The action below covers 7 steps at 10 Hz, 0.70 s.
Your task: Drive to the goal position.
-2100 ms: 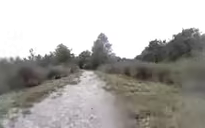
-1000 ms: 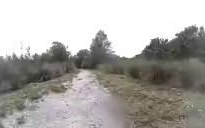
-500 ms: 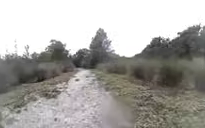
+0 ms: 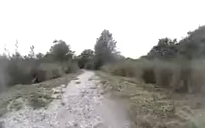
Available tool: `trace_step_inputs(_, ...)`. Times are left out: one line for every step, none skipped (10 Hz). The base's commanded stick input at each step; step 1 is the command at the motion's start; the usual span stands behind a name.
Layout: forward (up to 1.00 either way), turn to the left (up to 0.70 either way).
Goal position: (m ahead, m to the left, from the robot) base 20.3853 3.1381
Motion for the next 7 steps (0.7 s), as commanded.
trace_step_inputs(0.85,0.00)
trace_step_inputs(0.85,0.00)
trace_step_inputs(0.85,0.00)
trace_step_inputs(0.85,0.00)
trace_step_inputs(0.85,0.00)
trace_step_inputs(0.85,0.00)
trace_step_inputs(0.85,0.00)
